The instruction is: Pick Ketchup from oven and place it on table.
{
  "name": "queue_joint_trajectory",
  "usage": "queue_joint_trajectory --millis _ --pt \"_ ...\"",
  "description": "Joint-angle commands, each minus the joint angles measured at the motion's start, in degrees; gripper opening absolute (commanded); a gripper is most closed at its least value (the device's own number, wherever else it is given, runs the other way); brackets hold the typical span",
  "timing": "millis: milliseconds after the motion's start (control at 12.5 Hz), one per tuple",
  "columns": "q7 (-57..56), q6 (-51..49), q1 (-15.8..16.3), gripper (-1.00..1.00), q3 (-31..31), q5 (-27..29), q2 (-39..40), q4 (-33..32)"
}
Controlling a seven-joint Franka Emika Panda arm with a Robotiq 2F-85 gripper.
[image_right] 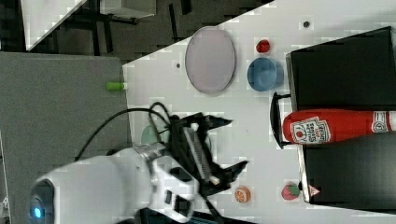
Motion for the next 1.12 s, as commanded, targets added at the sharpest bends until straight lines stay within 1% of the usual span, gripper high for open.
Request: queue_joint_trajectory --millis 80,320,400,560,640,960,1120 --pt "0.3 6.4 0.3 1.00 -3.7 0.6 5.4 2.2" --pt "0.5 11.3 0.1 1.00 -6.4 2.0 12.2 3.4" --pt "1.1 11.7 -0.1 1.00 -6.9 3.3 14.3 4.0" --pt "3.5 11.3 -0.6 1.00 -7.8 7.7 18.2 5.0" --pt "3.5 11.3 -0.9 1.00 -8.1 8.6 20.0 5.2" --pt "4.3 11.5 -1.2 1.00 -8.2 9.5 23.3 5.6" --pt "4.3 11.5 -1.1 1.00 -8.1 11.1 23.7 5.5"
